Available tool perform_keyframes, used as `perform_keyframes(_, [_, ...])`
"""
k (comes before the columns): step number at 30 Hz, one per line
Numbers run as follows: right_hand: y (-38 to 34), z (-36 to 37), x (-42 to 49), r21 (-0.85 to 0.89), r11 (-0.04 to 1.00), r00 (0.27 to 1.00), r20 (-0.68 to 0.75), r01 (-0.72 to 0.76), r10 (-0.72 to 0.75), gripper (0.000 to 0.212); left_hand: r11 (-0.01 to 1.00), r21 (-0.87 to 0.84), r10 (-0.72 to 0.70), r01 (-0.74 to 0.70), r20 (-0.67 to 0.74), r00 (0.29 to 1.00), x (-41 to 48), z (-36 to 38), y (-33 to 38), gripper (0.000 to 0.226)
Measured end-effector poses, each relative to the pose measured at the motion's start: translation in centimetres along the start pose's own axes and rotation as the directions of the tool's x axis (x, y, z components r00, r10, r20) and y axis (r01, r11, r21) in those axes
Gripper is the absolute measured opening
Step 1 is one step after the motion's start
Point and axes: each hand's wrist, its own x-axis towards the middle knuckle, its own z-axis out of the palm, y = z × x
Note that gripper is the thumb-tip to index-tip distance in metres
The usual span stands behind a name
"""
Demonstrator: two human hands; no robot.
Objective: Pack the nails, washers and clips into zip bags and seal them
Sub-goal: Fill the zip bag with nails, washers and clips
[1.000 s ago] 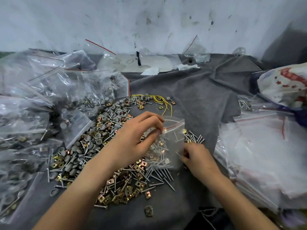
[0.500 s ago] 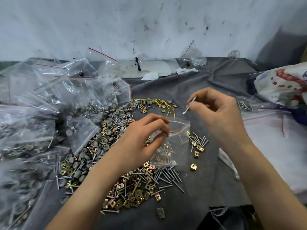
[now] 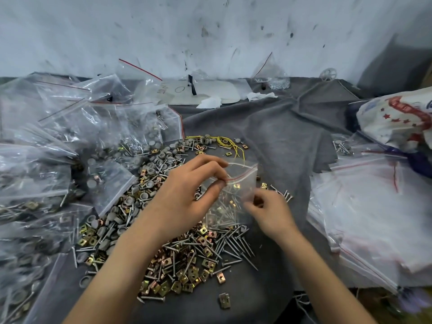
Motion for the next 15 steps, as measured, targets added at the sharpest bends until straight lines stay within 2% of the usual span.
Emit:
perform_keyframes(5, [1.8, 2.0, 0.1, -0.203, 0.972, 0.992, -0.021, 0.116, -0.123, 0.004, 1.0, -0.004, -0.026, 0.026, 0.009, 1.0, -0.2, 0.3, -0.2, 0.009])
perform_keyframes(9, [2.1, 2.5, 0.5, -0.381, 0.911, 0.987, 0.041, 0.158, -0.153, 0.01, 0.999, -0.006, -0.05, 0.05, -0.001, 0.999, -0.3, 0.1, -0.6, 0.008])
perform_keyframes(13, [1.7, 1.3, 0.7, -0.281, 0.941, 0.979, -0.018, 0.189, -0.203, 0.031, 0.998, 0.009, -0.058, 0.058, 0.0, 0.998, -0.5, -0.1, -0.7, 0.007])
perform_keyframes(15, [0.4, -0.3, 1.0, -0.149, 0.964, 0.967, -0.093, 0.221, -0.236, 0.027, 0.998, 0.009, -0.059, 0.059, 0.004, 0.998, -0.6, -0.1, -0.8, 0.007])
